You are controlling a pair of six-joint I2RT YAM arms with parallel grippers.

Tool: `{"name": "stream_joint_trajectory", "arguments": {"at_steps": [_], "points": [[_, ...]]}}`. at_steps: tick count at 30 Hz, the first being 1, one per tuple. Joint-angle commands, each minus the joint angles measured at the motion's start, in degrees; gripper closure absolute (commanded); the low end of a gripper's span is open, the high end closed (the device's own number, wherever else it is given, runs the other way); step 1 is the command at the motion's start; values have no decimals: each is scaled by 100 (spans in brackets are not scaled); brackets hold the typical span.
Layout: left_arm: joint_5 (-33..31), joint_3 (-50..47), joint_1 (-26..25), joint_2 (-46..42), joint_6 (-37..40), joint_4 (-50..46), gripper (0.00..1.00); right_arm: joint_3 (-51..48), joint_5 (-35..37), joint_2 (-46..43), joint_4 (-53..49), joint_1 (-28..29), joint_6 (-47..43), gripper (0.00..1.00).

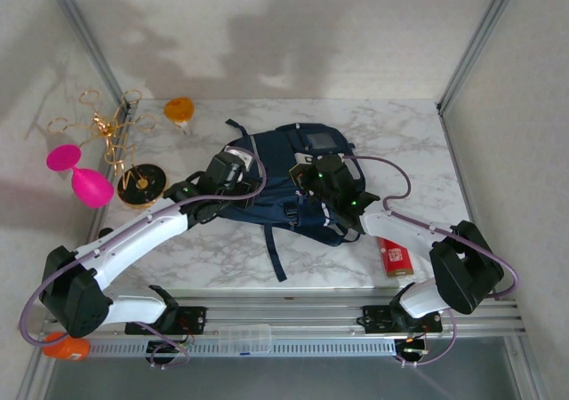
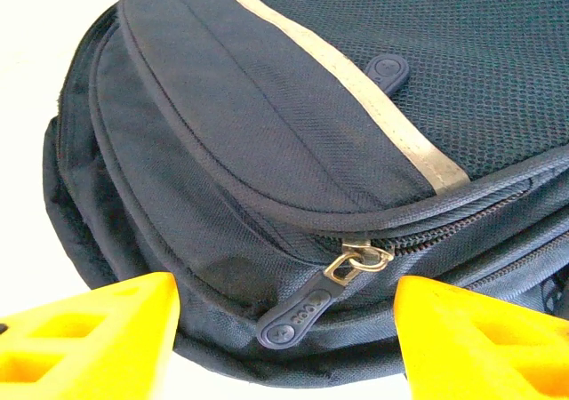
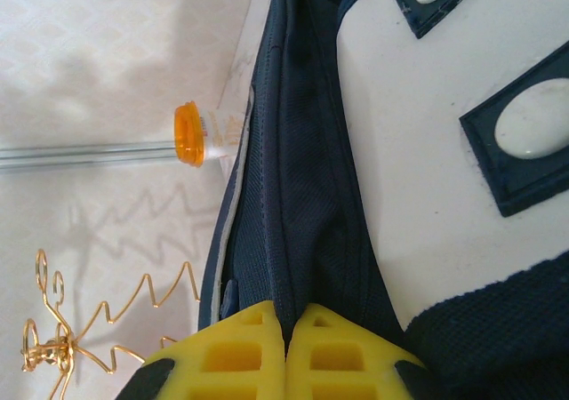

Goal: Pack the student bag
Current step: Unzip the student bag at the center of the table.

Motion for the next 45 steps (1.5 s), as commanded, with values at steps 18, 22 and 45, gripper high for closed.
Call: {"name": "stream_joint_trajectory", "arguments": {"at_steps": [18, 22, 45], "points": [[949, -141, 351, 336, 715, 339, 78, 258, -142, -389, 579, -300, -195, 100], [999, -113, 344, 262, 591, 335, 93, 363, -464, -295, 604, -467, -406, 100], [-587, 1033, -1646, 1507, -3118, 50, 100, 2508, -2846, 1354, -1563, -1975, -3340, 96]]}}
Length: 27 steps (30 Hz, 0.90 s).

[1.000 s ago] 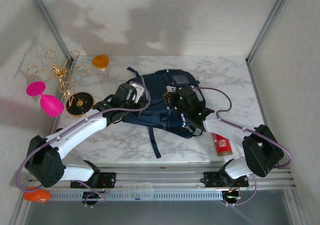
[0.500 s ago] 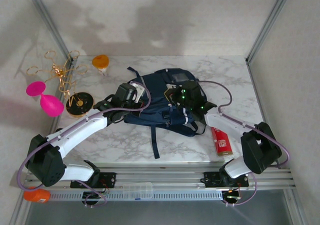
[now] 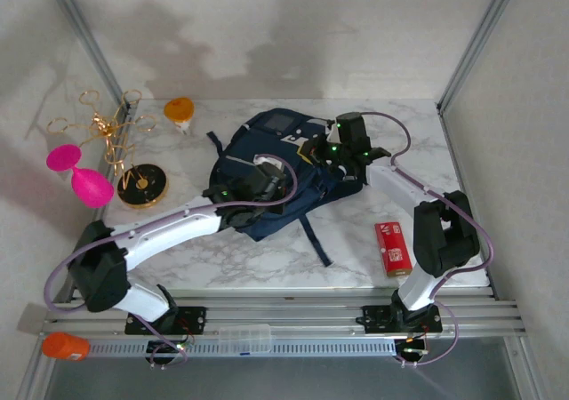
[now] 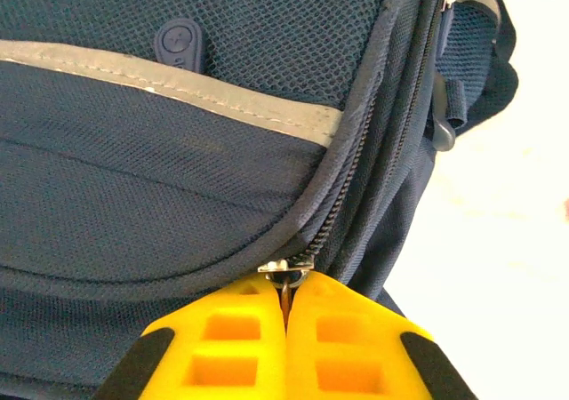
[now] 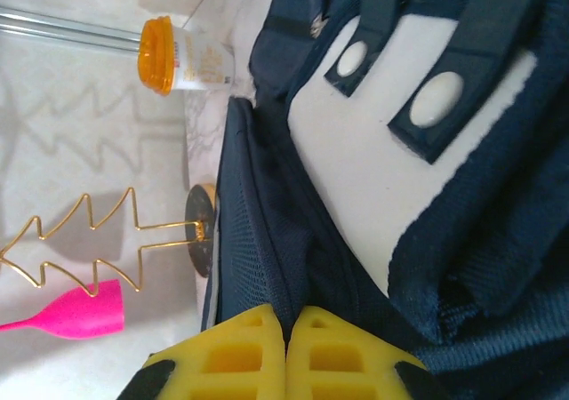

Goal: Pack the student bag
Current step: Unzip the student bag at the center of the table.

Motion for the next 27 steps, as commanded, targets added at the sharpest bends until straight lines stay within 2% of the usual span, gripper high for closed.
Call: {"name": "stream_joint_trajectory", "arguments": {"at_steps": [1, 3, 6, 10, 13, 19, 22, 25, 27], "points": [[-606, 515, -304, 365, -992, -589, 100, 269, 228, -145, 329, -176, -347, 88], [-780, 663, -291, 475, -1013, -693, 100, 61, 268, -293, 322, -119, -220, 71], [-555, 705, -290, 520, -902, -479, 100, -378, 379, -586, 320, 80, 56, 59], [-421, 587, -286, 416, -773, -236, 100, -1145, 775, -1129, 590, 462, 602, 51], [-429, 577, -278, 383, -680, -226, 100, -1511, 1033, -1264, 865, 777, 1070, 51], [-388, 463, -262, 374, -583, -124, 100, -1489, 1575, -951, 980, 1207, 1318, 62], [-372, 478, -251, 381, -456, -206, 100, -1322, 1738, -806, 696, 1156, 1005, 88], [-572, 490, -237, 354, -273, -539, 100, -1211, 1793, -884, 352, 962, 539, 100], [-569, 416, -210, 285, -21, -712, 100, -1177, 1699, -996, 166, 779, 115, 100]]}}
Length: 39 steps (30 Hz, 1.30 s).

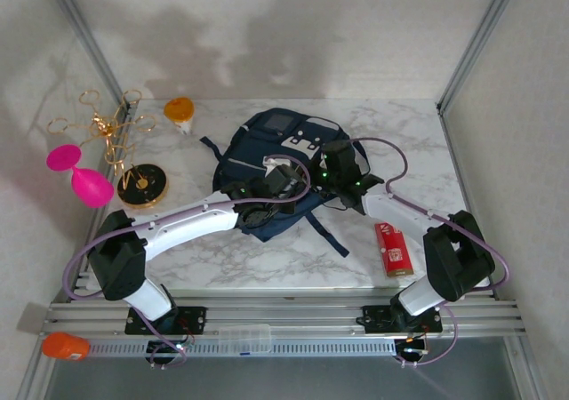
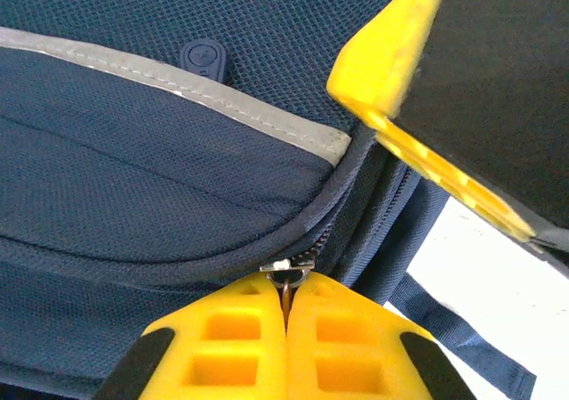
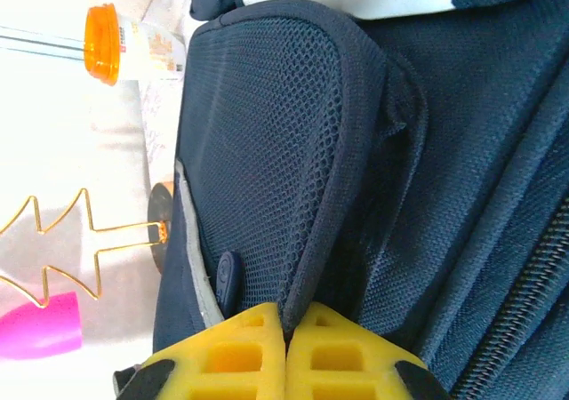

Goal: Pack the student bag
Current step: Unzip the student bag at the center of the table.

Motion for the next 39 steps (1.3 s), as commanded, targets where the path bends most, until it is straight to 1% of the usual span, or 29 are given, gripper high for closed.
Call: {"name": "stream_joint_trajectory", "arguments": {"at_steps": [1, 2, 4, 5, 7, 9, 11, 13, 14, 15, 17, 19, 21, 23, 25, 28, 33, 36, 39], "points": [[-3, -106, 47, -238, 594, -386, 100, 209, 133, -128, -390, -365, -931, 100], [94, -135, 89, -241, 760, -514, 100, 215, 23, -195, -465, -490, -1211, 100], [-107, -161, 172, -225, 953, -820, 100, 275, -129, -312, -854, -871, -1759, 100], [-109, -186, 212, -208, 1082, -864, 100, 335, -257, -311, -1024, -1076, -1951, 100], [-122, -310, 283, -223, 1431, -704, 100, 493, -571, -234, -1386, -1546, -2265, 100], [-22, -351, 364, -212, 1674, -461, 100, 656, -742, -167, -1534, -1822, -2410, 100], [158, -356, 425, -227, 1768, -163, 100, 802, -628, -168, -1653, -1868, -2495, 100], [387, -277, 466, -190, 1739, 4, 100, 797, -552, -254, -1608, -1799, -2349, 100], [456, -215, 466, -155, 1704, 38, 100, 743, -615, -297, -1532, -1737, -2235, 97], [549, -170, 458, -130, 1671, 82, 100, 660, -641, -343, -1482, -1636, -2060, 82], [623, -154, 449, -104, 1590, 225, 100, 438, -632, -481, -1327, -1381, -1749, 75], [761, -186, 435, -85, 1527, 349, 100, 166, -326, -667, -1266, -1068, -1332, 60], [798, -239, 431, -88, 1462, 457, 100, -229, -143, -897, -1084, -860, -793, 54], [847, -267, 430, -84, 1431, 505, 100, -662, -59, -1158, -701, -685, -279, 52], [867, -293, 422, -71, 1410, 562, 100, -897, 219, -1341, -434, -397, 94, 51], [875, -294, 422, -33, 1410, 589, 100, -796, 706, -1350, -434, -80, 272, 56], [879, -338, 427, -25, 1401, 711, 100, -579, 1253, -944, -391, -9, 336, 58], [873, -342, 430, -38, 1401, 695, 100, -525, 1377, -809, -102, 26, 187, 65], [838, -354, 424, -89, 1401, 592, 100, -326, 1243, -698, -239, 33, -146, 79]]}}
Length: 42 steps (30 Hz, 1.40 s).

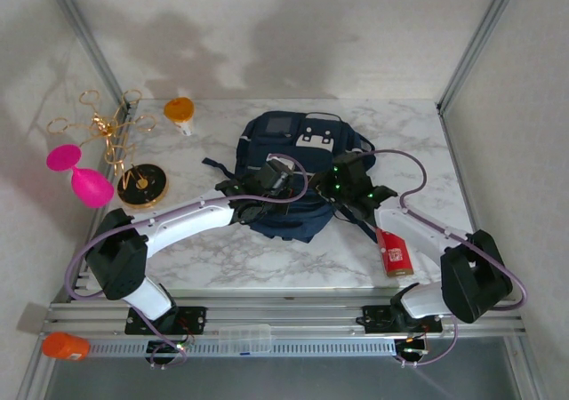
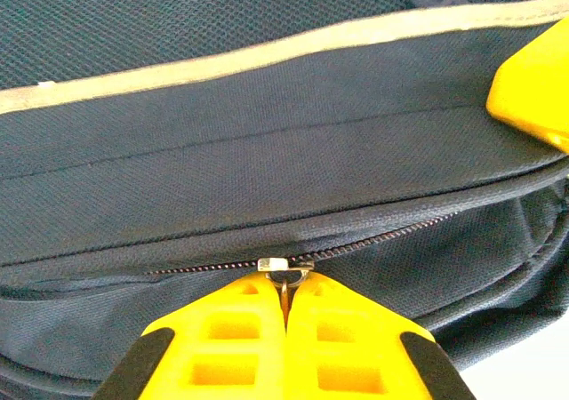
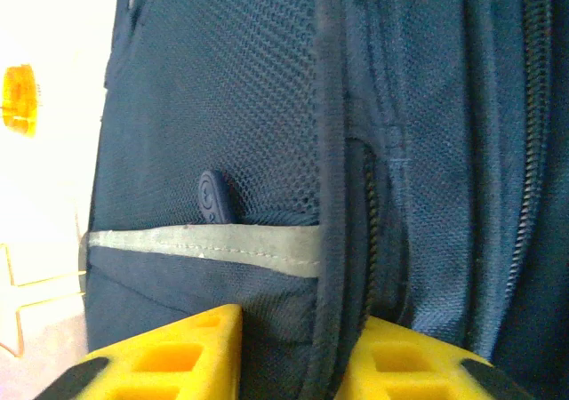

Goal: Pack the student bag
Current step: Unzip the student bag at the center of the table.

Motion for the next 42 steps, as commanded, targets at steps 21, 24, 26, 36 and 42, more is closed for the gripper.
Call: {"name": "stream_joint_trajectory", "arguments": {"at_steps": [21, 24, 26, 36, 42], "points": [[78, -713, 365, -691, 76, -74, 100, 779, -1485, -50, -659, -1494, -2755, 87], [350, -714, 220, -612, 26, 212, 100, 536, -1377, -163, -498, -1217, -2174, 64], [354, -650, 155, -487, 14, 232, 100, 331, -1094, -313, -428, -992, -1629, 56], [380, -559, 88, -360, -30, 316, 100, 30, -608, 42, 627, -298, -584, 68], [303, -805, 88, -736, -175, 252, 100, 715, -940, 485, 302, 27, -1303, 96]]}}
